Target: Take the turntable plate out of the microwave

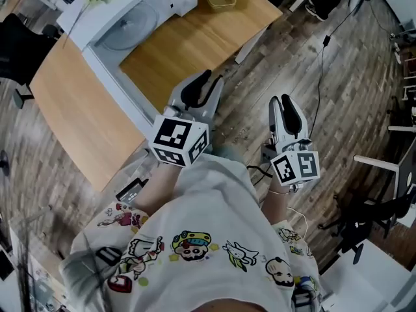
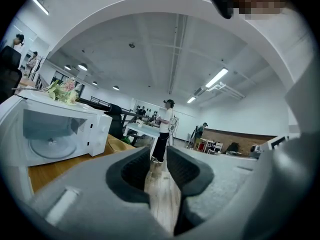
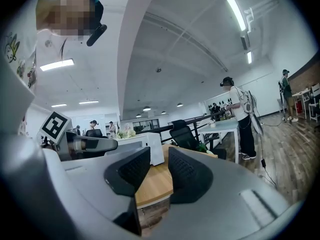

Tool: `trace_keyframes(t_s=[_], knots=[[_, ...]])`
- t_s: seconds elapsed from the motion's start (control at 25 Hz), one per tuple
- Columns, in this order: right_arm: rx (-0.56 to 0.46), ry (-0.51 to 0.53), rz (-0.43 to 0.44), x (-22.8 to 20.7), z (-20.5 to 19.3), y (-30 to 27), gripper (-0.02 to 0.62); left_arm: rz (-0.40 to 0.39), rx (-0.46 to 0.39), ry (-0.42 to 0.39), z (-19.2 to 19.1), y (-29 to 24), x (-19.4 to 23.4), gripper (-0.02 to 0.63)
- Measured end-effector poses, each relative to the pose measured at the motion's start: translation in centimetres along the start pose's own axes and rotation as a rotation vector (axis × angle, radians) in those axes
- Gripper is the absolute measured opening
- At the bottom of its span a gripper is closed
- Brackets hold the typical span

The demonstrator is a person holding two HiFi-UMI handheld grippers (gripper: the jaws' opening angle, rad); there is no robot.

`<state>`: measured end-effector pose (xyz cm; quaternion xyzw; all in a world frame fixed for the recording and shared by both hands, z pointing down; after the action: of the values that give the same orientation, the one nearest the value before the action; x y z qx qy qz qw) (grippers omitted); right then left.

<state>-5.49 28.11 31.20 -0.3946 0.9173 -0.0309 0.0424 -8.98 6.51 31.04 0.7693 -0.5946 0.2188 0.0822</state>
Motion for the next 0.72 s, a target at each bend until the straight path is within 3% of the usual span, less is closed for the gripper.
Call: trace_keyframes(t_s=[0.2, 0.4, 0.72], knots=[[0.025, 0.012, 0.068, 0.1, 0.0, -4.1, 0.109, 0.043, -0.018, 0.027, 0.5, -0.5, 1.6, 0.097], [0.045, 0.026, 0.156, -0.8, -0.2, -9.5, 0.109, 0.139, -0.043, 0.060, 0.9, -1.6, 4.3, 0.097], [0.079, 0.062, 0.440, -2.2, 0.4, -22.7, 0.109, 0.403, -0.173, 0.128, 2.7, -3.6, 8.7, 0.097]])
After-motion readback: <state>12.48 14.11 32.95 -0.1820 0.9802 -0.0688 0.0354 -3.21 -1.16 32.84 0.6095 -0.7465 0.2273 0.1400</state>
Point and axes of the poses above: the fingertips, and each gripper's own axes: y backward along the fingers, x to its left, z out of its top, the point moved 7 cm from there along y, backward along the fingers, and after that the axes turned 8 degrees about y, right-handed, at the moved point
